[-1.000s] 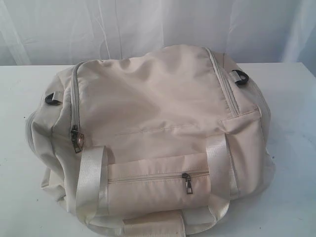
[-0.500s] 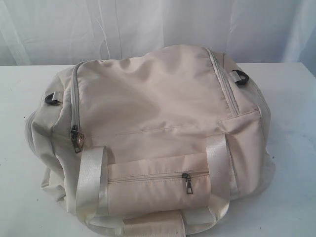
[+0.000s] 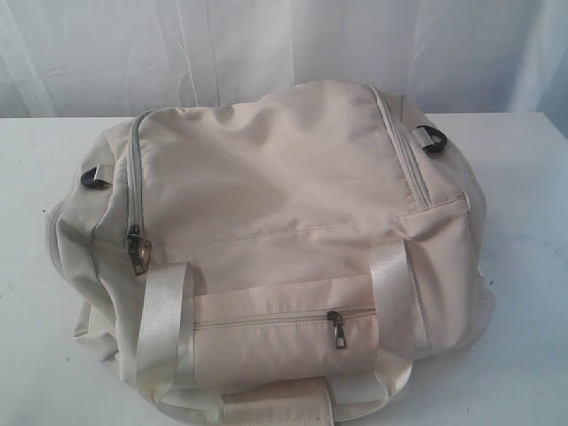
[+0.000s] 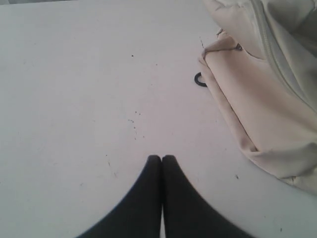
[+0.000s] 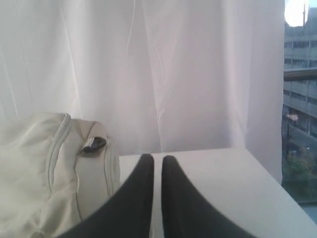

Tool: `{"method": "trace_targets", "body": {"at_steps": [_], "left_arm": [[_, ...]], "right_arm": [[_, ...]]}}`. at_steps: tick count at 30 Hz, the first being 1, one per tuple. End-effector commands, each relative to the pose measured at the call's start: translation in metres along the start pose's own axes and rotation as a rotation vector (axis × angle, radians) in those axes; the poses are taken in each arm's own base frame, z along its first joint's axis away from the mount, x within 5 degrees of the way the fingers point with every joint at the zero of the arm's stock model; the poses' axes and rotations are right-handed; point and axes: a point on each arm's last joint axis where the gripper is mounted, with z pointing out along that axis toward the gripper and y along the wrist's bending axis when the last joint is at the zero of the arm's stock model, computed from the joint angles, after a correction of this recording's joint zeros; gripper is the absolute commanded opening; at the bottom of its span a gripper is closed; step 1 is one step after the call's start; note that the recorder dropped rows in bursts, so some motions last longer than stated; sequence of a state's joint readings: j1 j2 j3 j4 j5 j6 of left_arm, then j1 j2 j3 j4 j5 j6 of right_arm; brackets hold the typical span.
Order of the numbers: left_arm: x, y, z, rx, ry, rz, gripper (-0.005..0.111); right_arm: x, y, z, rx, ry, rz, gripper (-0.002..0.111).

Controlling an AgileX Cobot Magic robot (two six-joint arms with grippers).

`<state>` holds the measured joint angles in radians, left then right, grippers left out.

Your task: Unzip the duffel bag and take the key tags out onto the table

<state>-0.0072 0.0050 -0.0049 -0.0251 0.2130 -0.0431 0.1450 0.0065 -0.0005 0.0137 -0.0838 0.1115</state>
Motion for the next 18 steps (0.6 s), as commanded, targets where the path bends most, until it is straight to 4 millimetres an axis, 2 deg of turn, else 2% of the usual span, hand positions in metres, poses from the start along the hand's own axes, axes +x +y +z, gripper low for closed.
{"method": "trace_targets", "body": {"at_steps": [1,6,13,18], "left_arm": [[-0.004,0.0,0.0,0.002,-0.057,-0.005,0.0],[-0.011,0.001,-0.001,-0.006,-0.131,-0.008,0.0],[-0.028,0.003,-0.005,-0.028,-0.334,-0.009,0.0],[-0.039,0.004,-0.009,-0.042,-0.46,-0.009,0.0]], "right_arm": [[-0.01,0.001,-0.001,-0.008,-0.118,-0.009,0.007],[-0.014,0.001,-0.002,-0.013,-0.158,-0.009,0.007],[-0.016,0.002,-0.002,-0.016,-0.182,-0.01,0.007],[-0.016,0.002,-0.002,-0.022,-0.184,0.061,0.007]]}}
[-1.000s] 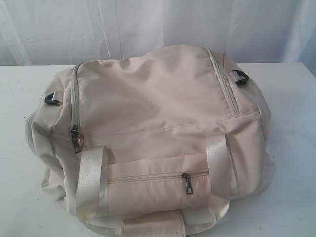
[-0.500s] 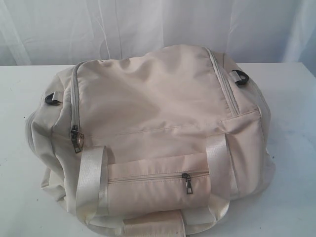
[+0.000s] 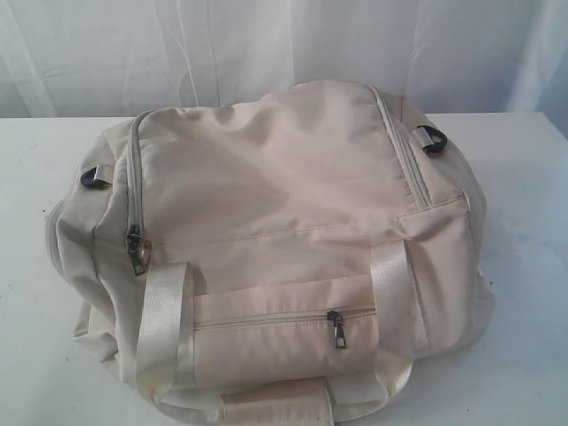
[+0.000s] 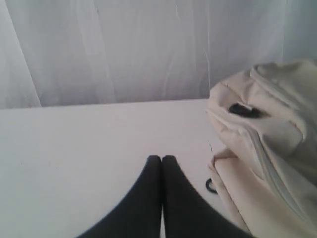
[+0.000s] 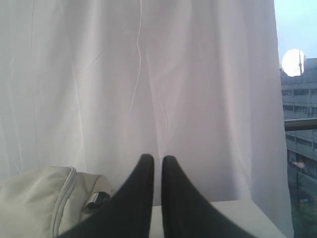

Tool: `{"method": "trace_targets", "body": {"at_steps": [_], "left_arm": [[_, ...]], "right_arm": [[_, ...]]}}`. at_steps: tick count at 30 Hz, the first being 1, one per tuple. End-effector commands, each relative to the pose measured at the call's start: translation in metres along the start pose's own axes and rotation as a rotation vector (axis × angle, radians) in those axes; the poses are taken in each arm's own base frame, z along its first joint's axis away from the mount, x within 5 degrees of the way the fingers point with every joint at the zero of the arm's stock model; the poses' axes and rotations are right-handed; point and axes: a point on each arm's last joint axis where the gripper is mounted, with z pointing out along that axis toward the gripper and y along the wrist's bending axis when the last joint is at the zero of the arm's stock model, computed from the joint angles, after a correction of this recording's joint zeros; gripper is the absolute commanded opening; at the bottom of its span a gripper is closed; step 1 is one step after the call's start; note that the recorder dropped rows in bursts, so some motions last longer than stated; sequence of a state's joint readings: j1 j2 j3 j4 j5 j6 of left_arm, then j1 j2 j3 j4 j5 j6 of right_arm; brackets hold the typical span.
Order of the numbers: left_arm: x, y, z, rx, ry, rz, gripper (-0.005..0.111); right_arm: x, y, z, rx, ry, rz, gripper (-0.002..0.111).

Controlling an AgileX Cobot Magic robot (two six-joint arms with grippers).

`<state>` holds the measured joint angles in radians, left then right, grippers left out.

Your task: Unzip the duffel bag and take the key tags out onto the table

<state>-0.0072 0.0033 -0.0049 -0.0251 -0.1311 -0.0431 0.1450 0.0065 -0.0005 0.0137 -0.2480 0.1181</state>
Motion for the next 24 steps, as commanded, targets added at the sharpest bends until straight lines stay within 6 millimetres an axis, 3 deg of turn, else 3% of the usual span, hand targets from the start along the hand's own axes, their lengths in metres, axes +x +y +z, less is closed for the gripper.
{"method": "trace_targets", "body": {"at_steps": [1,6,9,12,14,17,20,24], "left_arm": [[-0.013,0.001,-0.001,-0.011,-0.158,-0.012,0.0],[-0.042,0.005,-0.011,-0.04,-0.493,-0.039,0.0],[-0.058,0.006,-0.022,-0.06,-0.707,-0.039,0.0],[-0.062,0.007,-0.026,-0.058,-0.778,-0.061,0.0],[-0.06,0.007,-0.024,-0.05,-0.745,-0.075,0.0],[-0.051,0.005,-0.014,-0.046,-0.546,-0.036,0.0],[-0.055,0.003,-0.006,-0.03,-0.325,0.026,0.0],[-0.07,0.002,0.008,-0.013,-0.158,0.065,0.0]], "right_arm": [[-0.002,0.0,-0.001,0.0,-0.021,0.093,0.007],[0.001,0.0,-0.001,0.005,0.004,0.345,0.007],[0.006,-0.001,-0.001,0.023,0.056,0.398,0.007],[0.012,-0.002,-0.001,0.048,0.122,0.429,0.007],[0.012,-0.002,-0.001,0.052,0.126,0.469,0.006],[0.01,-0.001,-0.001,0.056,0.137,0.473,0.001],[-0.004,0.001,0.001,0.045,0.122,0.436,0.0],[-0.018,0.002,0.013,0.075,0.201,0.407,0.0]]}}
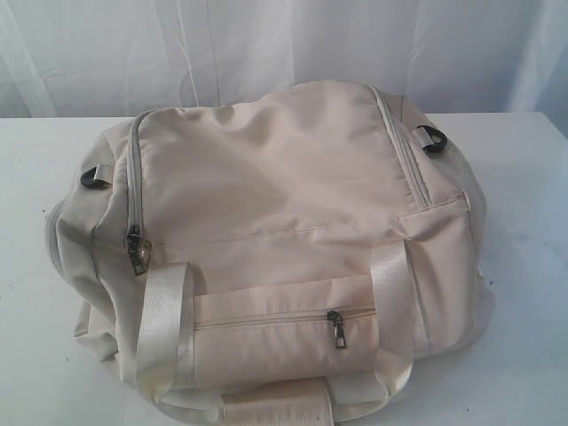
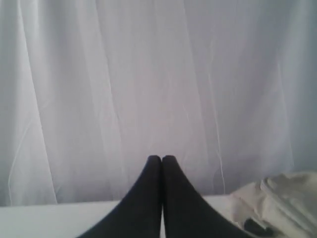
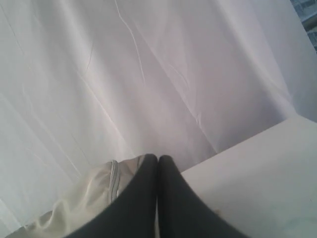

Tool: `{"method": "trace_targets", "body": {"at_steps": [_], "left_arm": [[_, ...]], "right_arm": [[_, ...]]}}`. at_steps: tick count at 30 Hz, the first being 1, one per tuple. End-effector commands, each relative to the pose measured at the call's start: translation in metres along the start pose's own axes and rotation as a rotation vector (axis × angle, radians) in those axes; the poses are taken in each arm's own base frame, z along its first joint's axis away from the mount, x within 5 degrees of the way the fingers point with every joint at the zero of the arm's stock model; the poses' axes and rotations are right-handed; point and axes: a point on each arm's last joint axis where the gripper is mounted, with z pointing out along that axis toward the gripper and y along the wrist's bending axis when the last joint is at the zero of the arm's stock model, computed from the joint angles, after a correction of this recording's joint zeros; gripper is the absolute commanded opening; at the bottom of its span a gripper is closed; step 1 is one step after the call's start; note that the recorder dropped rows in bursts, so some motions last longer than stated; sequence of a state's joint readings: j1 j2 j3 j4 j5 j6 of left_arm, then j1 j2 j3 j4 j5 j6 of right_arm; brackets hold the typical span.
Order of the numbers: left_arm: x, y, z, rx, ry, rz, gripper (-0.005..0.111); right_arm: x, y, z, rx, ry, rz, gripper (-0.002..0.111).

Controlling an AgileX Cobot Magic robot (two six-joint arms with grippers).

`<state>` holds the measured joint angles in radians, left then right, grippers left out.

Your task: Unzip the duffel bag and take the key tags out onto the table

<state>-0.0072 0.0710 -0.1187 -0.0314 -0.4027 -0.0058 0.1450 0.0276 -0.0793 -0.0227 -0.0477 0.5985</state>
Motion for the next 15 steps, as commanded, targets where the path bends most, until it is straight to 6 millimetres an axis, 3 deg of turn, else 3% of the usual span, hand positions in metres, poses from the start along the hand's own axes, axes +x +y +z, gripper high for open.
{"method": "trace_targets", "body": {"at_steps": [1,4,6,11,15], "left_arm": [[-0.01,-0.002,0.019,0.041,0.22,0.033,0.0],[-0.017,-0.006,0.036,0.097,0.468,0.058,0.0],[-0.031,-0.009,0.047,0.148,0.53,0.056,0.0],[-0.052,-0.027,0.068,0.392,0.796,0.186,0.0],[-0.053,-0.046,0.075,0.645,1.021,0.309,0.0]], "right_arm": [[-0.013,0.008,0.011,0.069,0.099,-0.057,0.0],[-0.017,0.012,0.022,0.125,0.282,-0.187,0.0],[-0.016,0.018,0.03,0.125,0.426,-0.227,0.0],[-0.006,0.043,0.049,-0.093,0.751,-0.364,0.0],[0.002,0.064,0.065,-0.296,0.935,-0.375,0.0]]}}
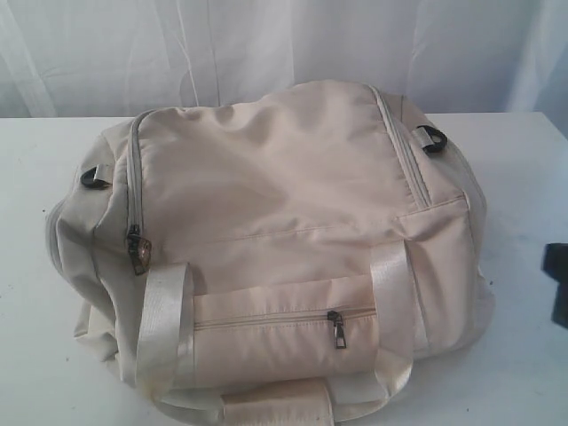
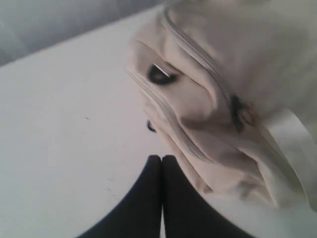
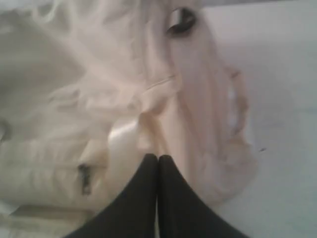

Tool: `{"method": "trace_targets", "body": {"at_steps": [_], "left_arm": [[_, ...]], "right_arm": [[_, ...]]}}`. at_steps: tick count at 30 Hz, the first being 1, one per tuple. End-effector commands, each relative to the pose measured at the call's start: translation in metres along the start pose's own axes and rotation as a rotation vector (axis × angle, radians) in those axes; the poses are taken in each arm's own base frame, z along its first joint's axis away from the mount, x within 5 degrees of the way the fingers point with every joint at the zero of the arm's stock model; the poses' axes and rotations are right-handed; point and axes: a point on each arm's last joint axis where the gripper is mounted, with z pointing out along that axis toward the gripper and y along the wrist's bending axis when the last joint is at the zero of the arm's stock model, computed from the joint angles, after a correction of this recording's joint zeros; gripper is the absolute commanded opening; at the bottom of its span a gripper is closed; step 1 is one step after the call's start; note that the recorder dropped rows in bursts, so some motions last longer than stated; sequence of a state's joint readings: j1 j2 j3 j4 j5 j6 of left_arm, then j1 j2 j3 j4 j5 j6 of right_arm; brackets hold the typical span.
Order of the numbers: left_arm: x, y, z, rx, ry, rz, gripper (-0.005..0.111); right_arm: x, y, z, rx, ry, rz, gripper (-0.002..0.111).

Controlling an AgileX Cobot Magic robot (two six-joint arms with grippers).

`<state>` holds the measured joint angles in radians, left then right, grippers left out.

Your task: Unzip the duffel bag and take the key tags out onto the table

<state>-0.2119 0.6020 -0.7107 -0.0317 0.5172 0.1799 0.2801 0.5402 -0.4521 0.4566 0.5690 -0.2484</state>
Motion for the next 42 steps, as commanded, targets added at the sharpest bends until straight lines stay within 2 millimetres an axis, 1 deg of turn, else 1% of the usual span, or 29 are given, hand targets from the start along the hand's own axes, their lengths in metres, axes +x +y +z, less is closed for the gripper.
{"method": "trace_targets", "body": {"at_steps": [1,4,8,11,15,17,19,21,23,25,27,29,30,32,34,36,37,42], "left_arm": [[-0.009,-0.017,0.009,0.234,0.263,0.179,0.0],[-0.012,-0.031,0.017,0.375,0.338,0.306,0.0],[-0.013,-0.052,0.026,0.56,0.307,0.526,0.0],[-0.013,-0.06,0.031,0.607,0.304,0.604,0.0],[-0.018,-0.058,0.036,0.558,0.257,0.646,0.0],[-0.02,-0.056,0.038,0.513,0.238,0.625,0.0],[-0.022,-0.053,0.042,0.46,0.243,0.562,0.0],[-0.023,-0.048,0.047,0.381,0.268,0.51,0.0],[-0.023,-0.042,0.052,0.304,0.298,0.476,0.0],[-0.023,-0.037,0.053,0.236,0.312,0.455,0.0],[-0.024,-0.035,0.054,0.207,0.309,0.429,0.0],[-0.024,-0.034,0.054,0.201,0.309,0.425,0.0],[-0.024,-0.034,0.054,0.201,0.307,0.423,0.0],[-0.024,-0.035,0.054,0.206,0.305,0.414,0.0],[-0.025,-0.037,0.055,0.217,0.291,0.398,0.0],[-0.026,-0.038,0.055,0.228,0.28,0.383,0.0],[-0.026,-0.038,0.055,0.228,0.28,0.383,0.0],[-0.026,-0.038,0.055,0.228,0.28,0.383,0.0]], "right_arm": [[-0.013,0.022,0.015,-0.236,0.136,-0.133,0.0],[-0.02,0.032,0.024,-0.352,0.182,-0.232,0.0],[-0.031,0.041,0.039,-0.404,0.242,-0.267,0.0],[-0.036,0.054,0.052,-0.461,0.287,-0.301,0.0],[-0.042,0.08,0.072,-0.529,0.312,-0.371,0.0],[-0.045,0.095,0.083,-0.541,0.298,-0.417,0.0],[-0.043,0.112,0.096,-0.563,0.295,-0.444,0.0],[-0.039,0.129,0.113,-0.568,0.292,-0.451,0.0],[-0.033,0.142,0.133,-0.552,0.305,-0.438,0.0],[-0.028,0.152,0.153,-0.526,0.317,-0.415,0.0],[-0.022,0.158,0.171,-0.497,0.327,-0.393,0.002],[-0.017,0.161,0.187,-0.486,0.357,-0.378,0.008],[-0.013,0.163,0.195,-0.484,0.381,-0.366,0.013],[-0.005,0.166,0.208,-0.485,0.427,-0.338,0.028],[0.001,0.172,0.217,-0.495,0.465,-0.313,0.045],[0.006,0.176,0.223,-0.505,0.485,-0.314,0.057],[0.009,0.18,0.225,-0.513,0.496,-0.317,0.06],[0.024,0.2,0.227,-0.559,0.536,-0.359,0.059]]}}
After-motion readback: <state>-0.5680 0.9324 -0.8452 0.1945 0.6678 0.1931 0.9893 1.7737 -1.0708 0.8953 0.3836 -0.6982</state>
